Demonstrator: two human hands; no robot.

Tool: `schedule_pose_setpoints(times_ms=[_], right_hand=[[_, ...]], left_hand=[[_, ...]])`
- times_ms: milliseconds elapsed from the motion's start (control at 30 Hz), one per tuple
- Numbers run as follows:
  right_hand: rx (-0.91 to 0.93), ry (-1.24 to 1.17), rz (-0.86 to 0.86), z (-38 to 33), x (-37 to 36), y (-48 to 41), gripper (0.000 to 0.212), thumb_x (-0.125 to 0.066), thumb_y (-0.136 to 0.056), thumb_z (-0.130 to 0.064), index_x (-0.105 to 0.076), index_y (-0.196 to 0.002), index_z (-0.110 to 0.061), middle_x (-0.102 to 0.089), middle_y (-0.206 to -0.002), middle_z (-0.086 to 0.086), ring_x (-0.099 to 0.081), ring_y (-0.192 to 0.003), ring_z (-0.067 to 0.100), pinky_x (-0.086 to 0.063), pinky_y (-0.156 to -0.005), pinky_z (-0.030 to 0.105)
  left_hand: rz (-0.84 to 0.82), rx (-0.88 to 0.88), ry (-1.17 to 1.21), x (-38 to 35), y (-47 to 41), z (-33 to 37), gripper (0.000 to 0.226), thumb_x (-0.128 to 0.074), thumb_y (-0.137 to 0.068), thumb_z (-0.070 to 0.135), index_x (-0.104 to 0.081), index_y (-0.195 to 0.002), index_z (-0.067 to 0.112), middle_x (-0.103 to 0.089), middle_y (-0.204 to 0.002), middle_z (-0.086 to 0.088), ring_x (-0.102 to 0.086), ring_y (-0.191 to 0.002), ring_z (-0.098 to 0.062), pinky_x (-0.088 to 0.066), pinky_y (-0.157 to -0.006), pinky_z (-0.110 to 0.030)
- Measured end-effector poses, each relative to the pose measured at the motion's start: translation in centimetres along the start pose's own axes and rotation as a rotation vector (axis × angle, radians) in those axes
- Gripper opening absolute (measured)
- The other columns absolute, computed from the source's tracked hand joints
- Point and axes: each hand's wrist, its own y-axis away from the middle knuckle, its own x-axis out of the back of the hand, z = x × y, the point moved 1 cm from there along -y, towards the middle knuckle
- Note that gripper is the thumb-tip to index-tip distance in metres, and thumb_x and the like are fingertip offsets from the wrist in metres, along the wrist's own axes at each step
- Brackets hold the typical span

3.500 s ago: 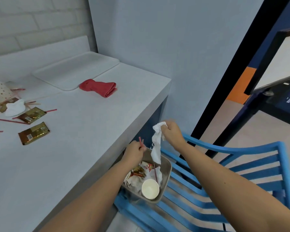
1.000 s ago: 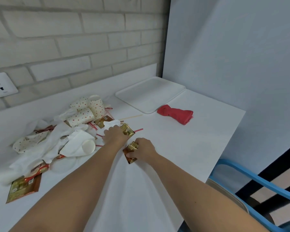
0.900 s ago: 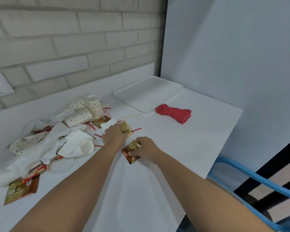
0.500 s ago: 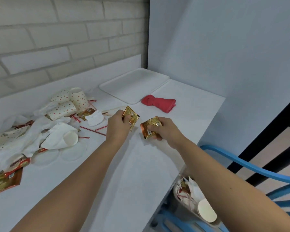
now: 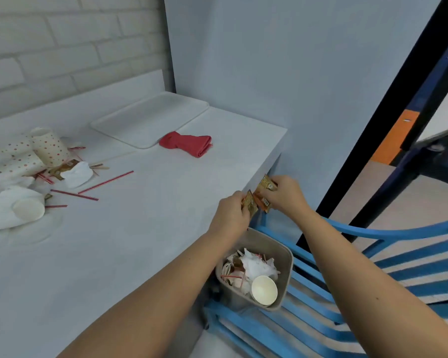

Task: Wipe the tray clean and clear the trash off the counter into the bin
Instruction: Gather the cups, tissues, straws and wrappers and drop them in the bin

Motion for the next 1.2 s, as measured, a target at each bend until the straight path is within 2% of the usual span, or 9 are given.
schedule_pose_setpoints(times_ms=[100, 200, 300, 367, 533, 767, 900, 1033, 1200], right_hand=[[-0.074, 0.126, -0.071, 3.8, -1.2, 0.8, 0.029, -0.05, -0.086, -0.01, -0.043, -0.059, -0.013, -0.046, -0.057, 0.001, -0.051, -0.065, 0.022, -0.036, -0.051, 0.026], [-0.119, 0.189, -0.153, 6.4, -2.7, 1.4, 0.011, -0.052, -0.088, -0.012, -0.058, -0.079, -0.01, -0.059, -0.075, 0.006, -0.057, -0.079, 0.025, -0.044, -0.06, 0.027], [-0.126, 0.237, -0.242, 8.1, -3.6, 1.8, 0.039, -0.058, -0.091, -0.021, -0.051, -0.129, -0.012, -0.058, -0.123, 0.011, -0.058, -0.11, 0.026, -0.049, -0.089, 0.032], [-0.093, 0.26, -0.287, 8.6, -3.7, 1.7, 0.045, -0.058, -0.092, -0.022, -0.046, -0.134, -0.014, -0.055, -0.129, 0.01, -0.056, -0.114, 0.025, -0.047, -0.093, 0.032], [0.047, 0.33, -0.357, 7.8, -2.9, 1.0, 0.026, -0.056, -0.092, -0.021, -0.06, -0.116, -0.012, -0.061, -0.115, 0.008, -0.059, -0.1, 0.021, -0.046, -0.079, 0.026], [0.294, 0.291, -0.352, 1.2, -1.9, 0.4, 0.023, -0.055, -0.092, -0.022, -0.067, -0.103, -0.006, -0.064, -0.102, 0.007, -0.058, -0.09, 0.02, -0.044, -0.074, 0.026], [0.392, 0.248, -0.339, -3.1, -2.0, 0.7, 0.023, -0.054, -0.092, -0.023, -0.068, -0.101, -0.006, -0.046, -0.067, -0.01, -0.051, -0.076, 0.016, -0.039, -0.061, 0.025], [0.468, 0.223, -0.335, -6.6, -3.6, 1.5, 0.02, -0.054, -0.09, -0.02, -0.069, -0.095, -0.007, -0.044, -0.063, -0.011, -0.052, -0.071, 0.017, -0.042, -0.065, 0.027], [0.574, 0.185, -0.394, -11.6, -7.2, 3.6, 0.017, -0.055, -0.088, -0.017, -0.07, -0.089, -0.008, -0.047, -0.06, -0.012, -0.049, -0.062, 0.012, -0.042, -0.061, 0.028]], left_hand=[[-0.13, 0.059, -0.122, -3.5, 0.7, 0.1, 0.015, -0.047, -0.094, 0.014, -0.056, -0.103, 0.007, -0.063, -0.098, -0.012, -0.059, -0.088, -0.022, -0.044, -0.072, -0.028], [-0.21, 0.172, -0.192, -5.6, 1.0, -1.0, 0.014, -0.046, -0.093, 0.009, -0.053, -0.105, 0.007, -0.061, -0.102, -0.013, -0.058, -0.092, -0.024, -0.045, -0.074, -0.03], [-0.225, 0.249, -0.243, -6.8, 1.5, -2.3, 0.041, -0.049, -0.094, 0.009, -0.04, -0.134, 0.007, -0.049, -0.132, -0.012, -0.051, -0.119, -0.025, -0.043, -0.094, -0.029], [-0.236, 0.273, -0.283, -7.3, 1.9, -2.9, 0.046, -0.05, -0.094, 0.011, -0.035, -0.137, 0.007, -0.043, -0.137, -0.012, -0.047, -0.123, -0.024, -0.04, -0.099, -0.028], [-0.149, 0.238, -0.274, -7.3, 2.2, -2.8, 0.033, -0.048, -0.094, 0.011, -0.048, -0.126, 0.007, -0.05, -0.128, -0.011, -0.053, -0.112, -0.023, -0.043, -0.091, -0.028], [0.228, 0.149, -0.116, -4.1, 2.2, -1.1, 0.027, -0.042, -0.095, 0.01, -0.058, -0.117, 0.008, -0.057, -0.117, -0.008, -0.057, -0.104, -0.02, -0.045, -0.087, -0.026], [0.416, 0.134, -0.064, -1.1, 2.4, -0.3, 0.025, -0.042, -0.095, 0.007, -0.058, -0.113, 0.006, -0.056, -0.113, -0.008, -0.056, -0.097, -0.017, -0.04, -0.078, -0.019], [0.524, 0.194, -0.086, 2.4, 3.3, -1.3, 0.024, -0.044, -0.095, 0.008, -0.056, -0.115, 0.009, -0.056, -0.116, -0.005, -0.057, -0.098, -0.015, -0.039, -0.076, -0.015], [0.625, 0.277, -0.152, 7.7, 6.3, -4.6, 0.025, -0.046, -0.092, 0.008, -0.057, -0.113, 0.012, -0.055, -0.116, -0.003, -0.059, -0.093, -0.017, -0.046, -0.078, -0.024]])
